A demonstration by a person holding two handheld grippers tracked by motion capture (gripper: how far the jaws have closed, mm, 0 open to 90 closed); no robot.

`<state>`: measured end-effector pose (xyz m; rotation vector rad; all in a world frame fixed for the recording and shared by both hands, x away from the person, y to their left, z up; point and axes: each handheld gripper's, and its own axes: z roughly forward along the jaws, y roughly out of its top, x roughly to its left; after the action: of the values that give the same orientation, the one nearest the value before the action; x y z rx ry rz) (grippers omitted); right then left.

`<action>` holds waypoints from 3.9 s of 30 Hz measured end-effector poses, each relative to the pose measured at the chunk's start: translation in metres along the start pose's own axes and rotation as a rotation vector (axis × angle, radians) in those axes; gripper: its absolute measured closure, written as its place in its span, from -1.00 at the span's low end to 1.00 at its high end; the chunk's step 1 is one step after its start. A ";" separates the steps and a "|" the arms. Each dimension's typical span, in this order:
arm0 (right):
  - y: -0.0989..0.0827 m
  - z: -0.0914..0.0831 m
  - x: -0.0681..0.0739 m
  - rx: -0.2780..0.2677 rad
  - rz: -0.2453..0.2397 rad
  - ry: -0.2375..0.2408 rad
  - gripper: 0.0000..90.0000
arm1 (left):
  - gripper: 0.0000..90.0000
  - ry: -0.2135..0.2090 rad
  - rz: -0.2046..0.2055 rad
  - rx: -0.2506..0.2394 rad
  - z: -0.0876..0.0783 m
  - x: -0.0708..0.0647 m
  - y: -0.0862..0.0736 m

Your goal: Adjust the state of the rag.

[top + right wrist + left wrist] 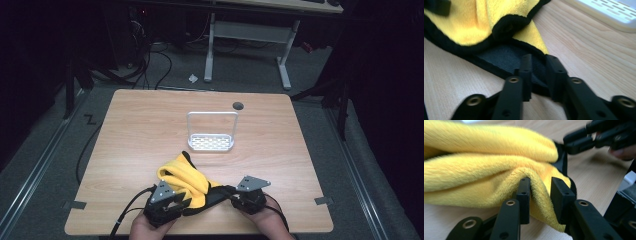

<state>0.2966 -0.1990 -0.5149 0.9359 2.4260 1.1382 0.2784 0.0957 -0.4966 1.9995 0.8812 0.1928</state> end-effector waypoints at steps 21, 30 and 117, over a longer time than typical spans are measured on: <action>0.004 0.026 0.017 0.102 -0.073 0.054 1.00 | 0.37 0.222 -0.006 -0.010 -0.001 0.068 0.005; 0.001 0.021 -0.001 0.108 -0.020 -0.005 1.00 | 0.74 0.169 -0.103 -0.048 -0.015 0.079 -0.003; -0.003 -0.013 -0.053 0.059 0.087 -0.183 0.90 | 0.63 0.110 -0.124 0.073 -0.017 0.086 -0.015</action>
<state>0.3280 -0.2431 -0.5096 1.1222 2.3028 0.9667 0.3257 0.1679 -0.5163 2.0088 1.0936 0.2041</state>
